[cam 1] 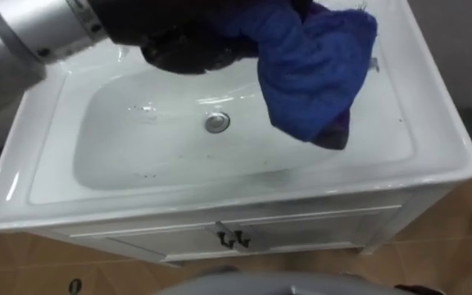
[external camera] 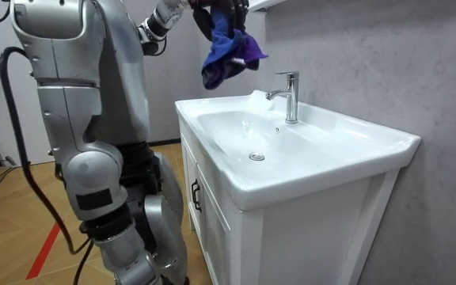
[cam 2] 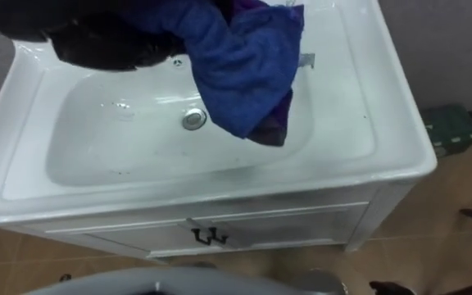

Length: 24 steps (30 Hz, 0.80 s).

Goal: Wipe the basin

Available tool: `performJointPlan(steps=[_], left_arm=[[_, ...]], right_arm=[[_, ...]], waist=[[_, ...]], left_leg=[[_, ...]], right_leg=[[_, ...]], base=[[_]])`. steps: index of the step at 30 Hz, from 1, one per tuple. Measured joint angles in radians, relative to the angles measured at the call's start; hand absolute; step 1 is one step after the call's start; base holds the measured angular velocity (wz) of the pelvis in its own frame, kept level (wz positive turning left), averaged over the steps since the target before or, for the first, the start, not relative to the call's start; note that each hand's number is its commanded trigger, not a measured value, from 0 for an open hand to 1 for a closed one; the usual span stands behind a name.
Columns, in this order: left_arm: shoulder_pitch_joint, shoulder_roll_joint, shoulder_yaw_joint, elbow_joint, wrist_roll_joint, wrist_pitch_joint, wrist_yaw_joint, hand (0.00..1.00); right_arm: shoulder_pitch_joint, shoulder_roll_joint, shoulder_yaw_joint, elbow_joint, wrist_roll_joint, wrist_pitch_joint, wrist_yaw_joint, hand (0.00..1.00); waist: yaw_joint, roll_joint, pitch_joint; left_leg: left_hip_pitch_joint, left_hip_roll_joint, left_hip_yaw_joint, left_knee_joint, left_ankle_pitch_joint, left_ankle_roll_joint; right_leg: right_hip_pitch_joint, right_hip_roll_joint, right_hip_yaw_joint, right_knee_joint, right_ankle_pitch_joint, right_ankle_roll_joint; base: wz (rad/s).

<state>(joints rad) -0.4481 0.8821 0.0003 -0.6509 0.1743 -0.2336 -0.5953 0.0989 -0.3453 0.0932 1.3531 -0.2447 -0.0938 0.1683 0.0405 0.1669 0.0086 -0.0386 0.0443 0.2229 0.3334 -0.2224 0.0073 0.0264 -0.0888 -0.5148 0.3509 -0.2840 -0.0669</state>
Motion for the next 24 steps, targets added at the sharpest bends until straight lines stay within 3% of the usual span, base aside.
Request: performJointPlan(steps=[5, 9, 16, 20, 22, 24], left_arm=[[-0.051, 0.044, 0.007, -0.005, -0.048, 0.002, -0.073, 1.00], [-0.084, 0.049, 0.011, -0.009, -0.048, 0.012, -0.128, 1.00], [-0.085, 0.068, 0.018, -0.014, -0.028, 0.038, -0.167, 1.00], [-0.078, 0.074, 0.054, -0.011, 0.066, 0.039, -0.173, 1.00], [-0.057, 0.074, 0.099, -0.006, 0.119, 0.039, -0.150, 1.00], [0.093, 0.066, 0.186, 0.028, 0.212, 0.039, -0.039, 1.00]], right_arm=[[0.006, 0.001, -0.002, -0.003, -0.010, 0.011, 0.009, 0.00], [0.013, 0.001, -0.009, -0.039, -0.034, 0.025, 0.007, 0.00], [0.023, 0.001, -0.009, -0.051, -0.041, 0.032, 0.008, 0.00], [0.049, 0.001, -0.043, -0.076, -0.041, 0.031, 0.006, 0.00], [0.059, 0.002, -0.056, -0.089, -0.043, 0.031, -0.005, 0.00], [0.076, 0.002, -0.084, -0.108, -0.043, 0.031, -0.024, 0.00]], waist=[[0.020, -0.009, -0.0016], [0.032, -0.016, -0.0035], [0.049, -0.015, -0.0045], [0.052, -0.009, -0.0065], [0.051, -0.008, -0.0058], [0.040, -0.001, -0.0020]], left_leg=[[0.016, 0.003, 0.017, -0.002, 0.001, -0.002], [0.016, 0.004, 0.020, 0.003, 0.001, -0.002], [0.027, 0.002, 0.019, -0.006, 0.001, -0.002], [0.052, 0.000, 0.017, -0.022, 0.001, -0.002], [0.053, 0.000, 0.017, -0.027, 0.002, -0.004], [0.064, -0.002, 0.018, -0.033, 0.004, -0.006]], right_leg=[[0.013, 0.000, 0.002, -0.008, 0.001, -0.001], [0.010, 0.001, 0.008, -0.009, 0.002, -0.001], [0.013, 0.003, 0.022, -0.011, 0.002, 0.000], [0.042, 0.009, 0.023, -0.030, 0.005, 0.004], [0.041, 0.009, 0.023, -0.029, 0.005, 0.004], [0.046, 0.009, 0.028, -0.029, 0.005, 0.004]], base=[[-0.06], [-0.04], [-0.04], [0.00], [0.00], [-0.08]])
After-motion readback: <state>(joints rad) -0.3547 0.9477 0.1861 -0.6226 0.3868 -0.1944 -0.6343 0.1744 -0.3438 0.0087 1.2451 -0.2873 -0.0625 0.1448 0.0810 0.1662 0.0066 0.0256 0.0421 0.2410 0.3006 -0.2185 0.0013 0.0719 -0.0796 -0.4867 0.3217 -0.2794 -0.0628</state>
